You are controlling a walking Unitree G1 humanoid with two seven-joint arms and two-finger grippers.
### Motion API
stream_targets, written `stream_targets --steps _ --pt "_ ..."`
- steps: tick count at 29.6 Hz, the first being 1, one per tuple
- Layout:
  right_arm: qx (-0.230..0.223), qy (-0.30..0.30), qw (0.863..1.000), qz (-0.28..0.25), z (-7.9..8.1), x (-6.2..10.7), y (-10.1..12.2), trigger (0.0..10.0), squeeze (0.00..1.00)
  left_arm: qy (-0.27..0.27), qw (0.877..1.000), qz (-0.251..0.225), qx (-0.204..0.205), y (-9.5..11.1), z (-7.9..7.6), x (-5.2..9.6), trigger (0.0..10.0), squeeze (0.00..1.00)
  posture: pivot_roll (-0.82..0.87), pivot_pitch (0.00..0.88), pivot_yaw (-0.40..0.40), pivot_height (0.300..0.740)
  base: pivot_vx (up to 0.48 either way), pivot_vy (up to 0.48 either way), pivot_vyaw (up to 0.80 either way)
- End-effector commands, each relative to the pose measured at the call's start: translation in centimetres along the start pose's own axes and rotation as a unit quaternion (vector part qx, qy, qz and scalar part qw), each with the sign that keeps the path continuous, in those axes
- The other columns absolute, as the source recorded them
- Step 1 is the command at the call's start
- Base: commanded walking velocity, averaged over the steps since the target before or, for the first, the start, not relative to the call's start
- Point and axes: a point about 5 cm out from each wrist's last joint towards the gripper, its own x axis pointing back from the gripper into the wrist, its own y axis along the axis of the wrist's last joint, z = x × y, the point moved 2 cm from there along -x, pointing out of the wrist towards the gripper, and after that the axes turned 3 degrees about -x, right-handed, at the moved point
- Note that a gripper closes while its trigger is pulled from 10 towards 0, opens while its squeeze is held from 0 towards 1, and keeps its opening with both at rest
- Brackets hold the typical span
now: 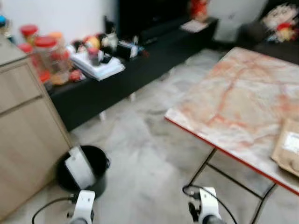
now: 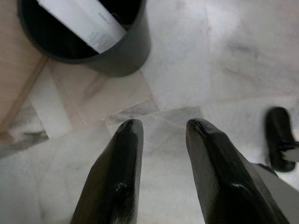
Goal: Picking trash to rubbish bin
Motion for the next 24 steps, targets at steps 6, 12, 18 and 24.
stream_targets --steps 6,12,18,24 --pt "0.001 -0.002 1.0 0.011 -0.09 0.1 -0.56 10.0 0.0 -0.002 1.0 0.006 0.001 -0.16 -0.17 0.01 10.0 0.0 -0.01 0.048 -0.01 0.74 0.0 0.0 -0.8" --pt "0.001 -0.002 1.0 0.012 -0.01 0.11 -0.62 10.0 0.0 -0.001 1.0 0.005 0.001 -0.1 -0.06 0.0 10.0 0.0 -0.01 0.048 -0.007 0.74 0.0 0.0 -0.8" --pt "0.001 -0.002 1.0 0.012 -0.01 0.11 -0.64 10.0 0.0 -0.001 1.0 0.004 0.001 -0.05 -0.05 -0.01 10.0 0.0 -0.01 0.048 -0.007 0.74 0.0 0.0 -0.8" --pt "0.001 -0.002 1.0 0.01 -0.04 0.06 -0.43 10.0 0.0 -0.002 1.0 0.003 0.001 0.03 -0.12 -0.03 10.0 0.0 -0.01 0.044 -0.008 0.74 0.0 0.0 -0.79"
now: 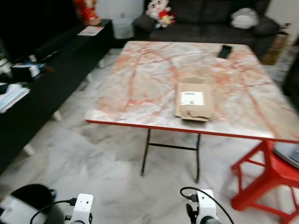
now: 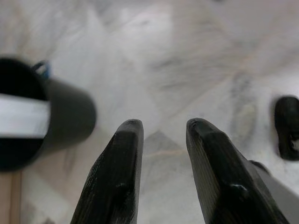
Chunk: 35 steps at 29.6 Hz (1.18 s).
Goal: Picking trash to rubbish bin
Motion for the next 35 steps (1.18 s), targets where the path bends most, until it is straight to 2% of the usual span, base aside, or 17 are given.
stream_targets --steps 1,14,15,19,20,21,24,27,29,30,32,35 --pt "-0.002 0.003 1.0 0.007 0.3 0.0 -0.3 10.0 0.0 0.0 1.0 -0.003 0.001 0.3 0.0 -0.1 10.0 0.0 -0.01 0.044 -0.009 0.74 0.0 0.0 -0.79" --pt "-0.002 0.003 1.0 0.006 0.2 0.1 -0.4 10.0 0.0 -0.001 1.0 -0.008 0.001 0.5 -0.2 -0.1 10.0 0.0 -0.01 0.042 -0.012 0.74 0.0 0.0 -0.79" --pt "-0.006 0.004 1.0 0.002 0.2 0.0 -0.2 10.0 0.0 -0.001 1.0 -0.02 -0.003 1.2 -0.2 -0.2 10.0 0.0 -0.01 0.042 -0.012 0.74 0.0 0.0 0.0" --pt "-0.006 0.005 1.0 -0.001 0.2 0.0 -0.1 10.0 0.0 -0.001 1.0 -0.026 -0.005 1.5 -0.2 -0.2 10.0 0.0 -0.01 0.042 -0.012 0.74 0.0 0.0 0.0" --pt "-0.007 0.006 1.0 -0.012 0.3 -0.1 0.4 10.0 0.0 -0.003 0.998 -0.067 -0.015 3.9 -0.4 -0.5 10.0 0.0 -0.01 0.04 -0.015 0.74 0.0 0.0 0.0" --pt "-0.007 0.006 1.0 -0.012 0.3 -0.1 0.4 10.0 0.0 -0.003 0.998 -0.067 -0.015 3.9 -0.4 -0.5 10.0 0.0 -0.01 0.04 -0.015 0.74 0.0 0.0 0.0" --pt "-0.005 0.014 0.999 -0.042 0.6 -0.3 2.1 10.0 0.0 -0.009 0.992 -0.125 -0.02 7.4 -0.7 -0.6 10.0 0.0 -0.01 0.036 -0.014 0.74 0.0 0.0 0.0" --pt "-0.005 0.015 0.999 -0.049 0.6 -0.3 2.4 10.0 0.0 -0.011 0.991 -0.133 -0.021 7.8 -0.8 -0.6 10.0 0.0 -0.01 0.036 -0.014 0.74 0.0 0.0 0.0" --pt "-0.002 0.022 0.996 -0.084 0.7 -0.5 4.4 10.0 0.0 -0.017 0.984 -0.173 -0.026 10.1 -1.2 -0.4 10.0 0.0 -0.02 0.028 -0.01 0.74 0.0 0.0 0.0" --pt "-0.002 0.022 0.996 -0.084 0.7 -0.5 4.4 10.0 0.0 -0.017 0.984 -0.173 -0.026 10.1 -1.2 -0.4 10.0 0.0 -0.02 0.028 -0.01 0.74 0.0 0.0 0.0" --pt "0.004 0.03 0.994 -0.11 0.7 -0.5 5.6 10.0 0.0 -0.017 0.98 -0.198 -0.021 11.4 -1.4 -0.2 10.0 0.0 -0.02 0.028 -0.01 0.74 0.0 0.0 0.0" --pt "0.012 0.04 0.987 -0.158 0.7 -0.3 7.7 10.0 0.0 -0.012 0.967 -0.253 -0.014 13.5 -1.2 0.3 10.0 0.0 -0.03 0.016 -0.011 0.74 0.0 0.0 0.0"
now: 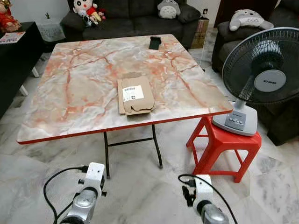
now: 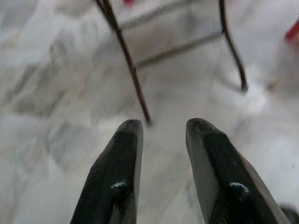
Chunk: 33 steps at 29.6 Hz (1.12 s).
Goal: Picking trash to rubbish bin
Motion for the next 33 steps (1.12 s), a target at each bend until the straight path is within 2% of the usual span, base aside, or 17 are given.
stream_targets --steps 1,5,12,17,18,21,22,25,27,29,31,33 --pt "-0.002 0.004 0.999 -0.035 0.0 -0.3 1.5 10.0 0.0 0.003 0.999 -0.04 -0.002 1.8 0.3 -0.4 10.0 0.0 -0.03 0.016 -0.011 0.74 0.0 0.0 0.0" --pt "0.004 0.009 0.995 -0.096 -0.6 -0.2 3.6 10.0 0.0 0.021 0.993 -0.113 -0.001 3.7 0.9 0.0 10.0 0.0 -0.03 0.009 -0.013 0.74 0.0 0.0 0.0" --pt "0.005 -0.001 0.989 -0.15 -1.8 0.6 4.6 10.0 0.0 0.062 0.985 -0.159 0.005 4.1 2.5 1.3 10.0 0.0 -0.03 0.001 -0.015 0.74 0.0 0.0 0.0" --pt "0.01 0.003 0.976 -0.217 -1.9 1.4 6.6 10.0 0.0 0.074 0.97 -0.231 -0.011 6.3 3.0 2.6 10.0 0.0 -0.03 0.0 -0.018 0.74 0.0 0.0 0.0" --pt "0.014 0.009 0.968 -0.249 -1.5 1.7 8.0 10.0 0.0 0.074 0.962 -0.262 -0.017 7.8 3.0 3.1 10.0 0.0 -0.02 0.0 -0.022 0.74 0.0 0.0 0.0" --pt "0.015 0.018 0.956 -0.292 -0.8 2.1 10.3 10.0 0.0 0.069 0.953 -0.292 -0.026 9.8 2.7 3.3 10.0 0.0 -0.02 0.0 -0.022 0.74 0.0 0.0 0.0" --pt "0.011 0.024 0.947 -0.32 -0.3 2.3 12.1 10.0 0.0 0.067 0.949 -0.308 -0.018 11.1 2.5 3.2 10.0 0.0 -0.02 0.0 -0.024 0.74 0.0 0.0 0.0" --pt "0.007 0.033 0.936 -0.35 0.4 2.5 14.1 10.0 0.0 0.061 0.944 -0.323 -0.012 12.5 2.1 3.0 10.0 0.0 -0.03 0.0 -0.024 0.74 0.0 0.0 0.0" --pt "0.007 0.05 0.921 -0.387 1.8 2.7 16.9 10.0 0.0 0.052 0.938 -0.344 -0.002 14.7 1.3 2.7 10.0 0.0 -0.02 0.0 -0.027 0.74 0.0 0.0 0.0" --pt "0.007 0.053 0.919 -0.392 2.0 2.8 17.4 10.0 0.0 0.051 0.937 -0.345 0.002 15.0 1.2 2.7 10.0 0.0 -0.02 0.0 -0.027 0.74 0.0 0.0 0.0" --pt "-0.001 0.075 0.908 -0.413 3.8 2.5 19.9 10.0 0.0 0.036 0.935 -0.349 0.046 17.0 0.1 1.9 10.0 0.0 -0.03 0.0 -0.028 0.74 0.0 0.0 0.0" --pt "-0.003 0.08 0.907 -0.414 4.4 2.3 20.5 10.0 0.0 0.027 0.934 -0.352 0.058 17.6 -0.4 1.7 10.0 0.0 -0.03 0.0 -0.031 0.74 0.0 0.0 0.0"
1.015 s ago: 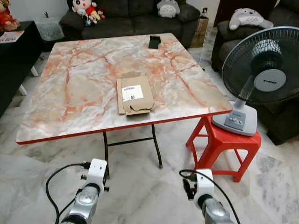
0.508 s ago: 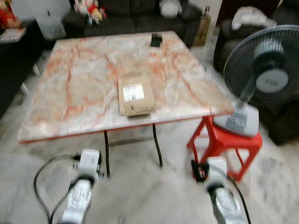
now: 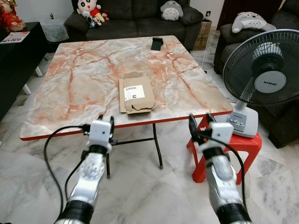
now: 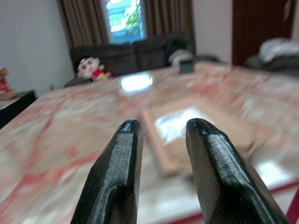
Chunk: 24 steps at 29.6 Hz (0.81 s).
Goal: Picking trash to rubbish bin
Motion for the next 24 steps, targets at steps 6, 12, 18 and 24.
stream_targets --steps 6,12,18,24 --pt "-0.022 0.026 0.999 0.0 2.8 -2.5 0.8 10.0 0.0 -0.023 0.999 0.007 0.03 1.0 -2.3 -2.2 10.0 0.0 -0.02 0.0 -0.034 0.74 0.0 0.0 0.0" --pt "-0.021 0.034 0.999 -0.003 3.5 -2.7 0.9 10.0 0.0 0.002 0.999 0.005 0.034 1.3 -0.8 -3.4 10.0 0.0 -0.02 0.0 -0.034 0.74 0.0 0.0 0.54" --pt "-0.029 0.031 0.999 0.009 3.0 -1.9 0.1 10.0 0.0 0.021 0.999 0.016 0.019 0.8 1.0 -3.6 10.0 0.0 -0.02 0.003 -0.028 0.74 0.126 0.0 0.13" --pt "-0.015 0.027 0.999 0.011 2.5 -1.9 0.2 10.0 0.0 0.028 0.999 0.018 0.013 0.6 1.5 -3.6 10.0 0.0 -0.02 0.013 -0.029 0.74 0.309 0.0 0.34"
